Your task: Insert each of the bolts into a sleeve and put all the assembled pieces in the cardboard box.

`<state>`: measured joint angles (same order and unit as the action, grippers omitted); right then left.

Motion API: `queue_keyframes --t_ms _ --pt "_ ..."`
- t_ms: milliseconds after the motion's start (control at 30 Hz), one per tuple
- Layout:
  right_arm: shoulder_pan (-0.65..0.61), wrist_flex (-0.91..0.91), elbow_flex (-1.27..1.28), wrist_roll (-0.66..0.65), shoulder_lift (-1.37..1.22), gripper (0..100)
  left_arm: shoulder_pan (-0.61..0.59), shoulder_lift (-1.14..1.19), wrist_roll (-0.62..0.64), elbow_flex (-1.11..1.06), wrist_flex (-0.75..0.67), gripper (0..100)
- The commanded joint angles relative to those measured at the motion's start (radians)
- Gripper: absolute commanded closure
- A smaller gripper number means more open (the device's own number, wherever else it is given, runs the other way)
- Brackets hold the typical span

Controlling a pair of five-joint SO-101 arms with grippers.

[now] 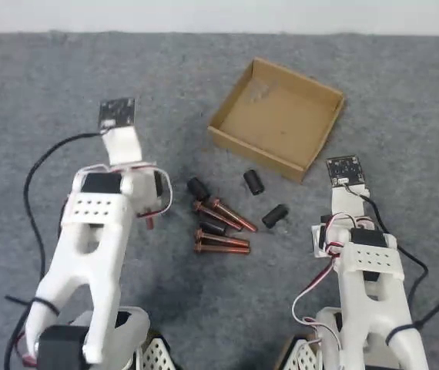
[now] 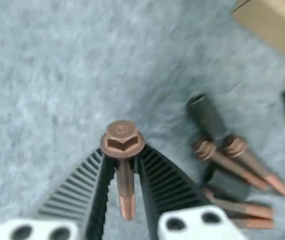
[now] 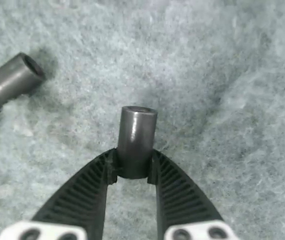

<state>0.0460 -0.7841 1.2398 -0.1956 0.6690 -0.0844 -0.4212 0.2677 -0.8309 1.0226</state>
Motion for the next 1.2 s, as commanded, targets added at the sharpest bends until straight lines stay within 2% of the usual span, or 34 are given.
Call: queue_keyframes --t_ms 0,100,233,333,467,600,833,1100,1167 --pt "0.013 0.016 -0.009 0.025 0.047 99.1 -0.061 -0.074 -0.008 -0.038 -0.029 99" --pt "0.021 0.015 -0.031 0.023 0.051 99.1 -0.135 -0.077 -0.008 -0.084 -0.052 99" --pt "0.071 0.018 -0.133 0.023 0.05 99.1 -0.218 -0.075 -0.008 -0.182 -0.212 99" --pt "0.074 0.018 -0.226 0.023 0.05 99.1 -0.227 -0.075 -0.008 -0.236 -0.324 99" --pt "0.067 0.045 -0.295 0.023 0.042 98.9 -0.227 -0.075 -0.008 -0.239 -0.331 99" --pt "0.015 0.251 -0.267 0.025 0.039 98.9 -0.226 -0.075 -0.008 -0.239 -0.331 99" --pt "-0.082 0.756 -0.12 0.026 0.039 99.0 -0.226 -0.075 -0.008 -0.239 -0.333 99" --pt "-0.255 1.127 -0.011 0.043 0.025 99.1 -0.226 -0.075 -0.008 -0.239 -0.334 99" --pt "-0.3 1.182 -0.009 0.112 -0.021 99.1 -0.226 -0.075 -0.008 -0.239 -0.334 99"
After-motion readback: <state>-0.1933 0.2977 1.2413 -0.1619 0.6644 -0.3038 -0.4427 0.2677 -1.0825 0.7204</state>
